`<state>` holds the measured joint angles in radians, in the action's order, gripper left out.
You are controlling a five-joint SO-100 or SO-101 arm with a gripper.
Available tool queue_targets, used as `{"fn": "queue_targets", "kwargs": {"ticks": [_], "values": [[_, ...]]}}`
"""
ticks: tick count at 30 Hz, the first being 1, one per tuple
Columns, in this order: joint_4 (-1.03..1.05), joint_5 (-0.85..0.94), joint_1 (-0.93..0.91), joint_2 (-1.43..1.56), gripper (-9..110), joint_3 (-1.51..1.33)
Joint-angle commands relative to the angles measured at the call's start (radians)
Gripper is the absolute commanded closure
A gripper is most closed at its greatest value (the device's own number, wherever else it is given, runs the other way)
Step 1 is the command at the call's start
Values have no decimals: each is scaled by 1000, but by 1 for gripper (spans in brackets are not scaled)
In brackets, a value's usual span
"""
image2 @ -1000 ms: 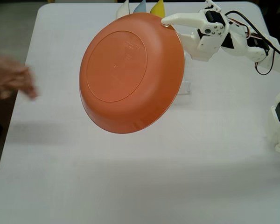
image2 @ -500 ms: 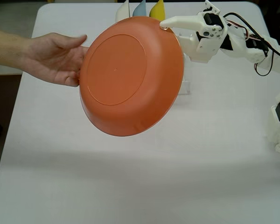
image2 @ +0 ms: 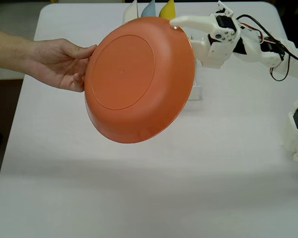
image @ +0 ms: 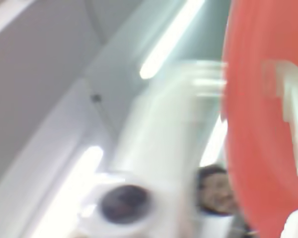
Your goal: Could you take three plates?
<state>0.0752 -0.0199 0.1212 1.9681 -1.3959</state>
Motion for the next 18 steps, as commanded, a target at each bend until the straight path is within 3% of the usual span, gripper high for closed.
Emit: {"fn": "queue_targets", "kwargs": {"ticks": [1, 11, 15, 18], "values": [[41, 54, -21, 51, 62, 14], [354, 192, -155, 179, 66, 14], [471, 212, -253, 204, 96, -8], [534, 189, -348, 206, 102, -43]]}}
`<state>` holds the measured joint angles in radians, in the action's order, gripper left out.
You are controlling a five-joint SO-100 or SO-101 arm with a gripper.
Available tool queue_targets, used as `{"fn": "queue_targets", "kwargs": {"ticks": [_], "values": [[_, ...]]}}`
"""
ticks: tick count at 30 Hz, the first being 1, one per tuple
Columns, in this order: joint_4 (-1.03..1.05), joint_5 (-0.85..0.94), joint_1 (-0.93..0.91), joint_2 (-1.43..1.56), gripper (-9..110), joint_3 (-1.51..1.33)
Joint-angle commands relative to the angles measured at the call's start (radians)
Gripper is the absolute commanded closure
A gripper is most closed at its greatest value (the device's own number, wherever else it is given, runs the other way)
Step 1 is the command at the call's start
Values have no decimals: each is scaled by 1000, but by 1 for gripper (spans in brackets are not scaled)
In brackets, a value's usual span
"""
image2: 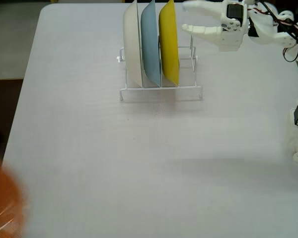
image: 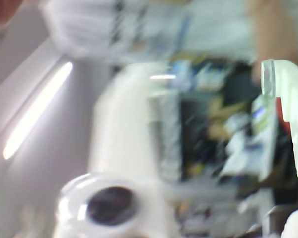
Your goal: Could you take three plates?
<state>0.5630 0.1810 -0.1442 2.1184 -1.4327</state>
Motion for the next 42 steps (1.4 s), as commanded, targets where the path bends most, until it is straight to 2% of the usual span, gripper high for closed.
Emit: {"fn": "queue_targets", "kwargs": {"ticks": [1, 7, 12, 18, 28, 37, 40, 42], "values": [[46, -6, -110, 54, 102, -23], [48, 109, -262, -14, 102, -61], [91, 253, -327, -98, 78, -12], [114, 382, -348, -189, 68, 37], [114, 489, -350, -351, 71, 183], [114, 486, -344, -495, 78, 313], [114, 474, -344, -529, 85, 350], [114, 462, -336, -532, 97, 364]]}}
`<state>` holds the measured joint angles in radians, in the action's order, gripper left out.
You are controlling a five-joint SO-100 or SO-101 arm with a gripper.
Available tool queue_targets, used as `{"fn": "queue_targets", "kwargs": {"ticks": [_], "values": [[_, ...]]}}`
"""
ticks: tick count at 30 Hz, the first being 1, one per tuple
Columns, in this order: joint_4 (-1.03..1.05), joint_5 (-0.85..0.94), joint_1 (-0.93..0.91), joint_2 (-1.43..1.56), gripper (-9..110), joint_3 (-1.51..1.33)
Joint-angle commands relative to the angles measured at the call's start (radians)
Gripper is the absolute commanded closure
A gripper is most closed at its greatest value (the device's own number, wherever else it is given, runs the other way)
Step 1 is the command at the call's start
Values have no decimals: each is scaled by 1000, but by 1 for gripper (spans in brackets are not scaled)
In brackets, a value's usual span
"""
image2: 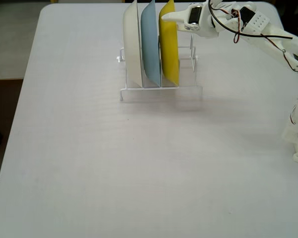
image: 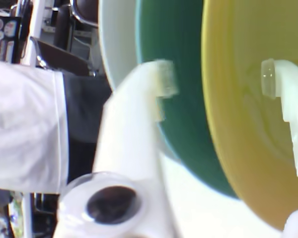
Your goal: Could you take three plates?
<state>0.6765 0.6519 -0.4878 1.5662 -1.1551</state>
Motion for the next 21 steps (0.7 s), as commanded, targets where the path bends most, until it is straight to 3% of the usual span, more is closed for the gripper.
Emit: {"fn": "queue_targets", "kwargs": {"ticks": [1, 17, 21], "values": [[0, -26, 11, 20, 102, 95], [227, -252, 35, 183, 102, 397], [362, -328, 51, 229, 102, 489]]}}
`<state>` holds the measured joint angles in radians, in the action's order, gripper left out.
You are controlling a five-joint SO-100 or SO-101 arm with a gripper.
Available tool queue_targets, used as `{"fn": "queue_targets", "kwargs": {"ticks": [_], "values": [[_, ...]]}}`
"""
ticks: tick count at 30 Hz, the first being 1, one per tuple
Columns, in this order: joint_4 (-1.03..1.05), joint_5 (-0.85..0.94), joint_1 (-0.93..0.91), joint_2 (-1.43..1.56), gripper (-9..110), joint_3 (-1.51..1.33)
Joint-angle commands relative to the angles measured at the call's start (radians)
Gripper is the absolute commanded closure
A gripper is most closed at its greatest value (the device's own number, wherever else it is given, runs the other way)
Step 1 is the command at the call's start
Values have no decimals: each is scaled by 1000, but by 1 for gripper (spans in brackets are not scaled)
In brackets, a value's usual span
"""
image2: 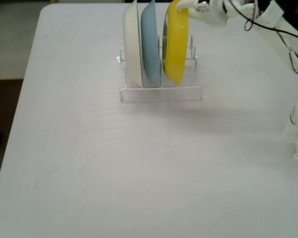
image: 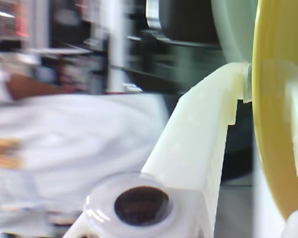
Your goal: Could you take three plates?
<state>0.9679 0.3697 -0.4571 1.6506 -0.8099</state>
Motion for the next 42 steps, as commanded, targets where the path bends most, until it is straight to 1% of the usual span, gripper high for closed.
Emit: {"fn": "queue_targets", "kwargs": {"ticks": [1, 6, 8, 12, 16, 18, 23, 32, 37, 42], "values": [[95, -58, 26, 155, 102, 166], [170, -140, 63, 270, 102, 172], [222, -202, 81, 314, 102, 172], [282, -319, 173, 411, 102, 150], [256, -399, 290, 477, 102, 104], [184, -417, 364, 509, 102, 51], [-57, -397, 512, 560, 102, -97], [-528, -282, 695, 549, 102, -367], [-778, -245, 710, 508, 102, -500], [-904, -225, 706, 436, 102, -518]]}}
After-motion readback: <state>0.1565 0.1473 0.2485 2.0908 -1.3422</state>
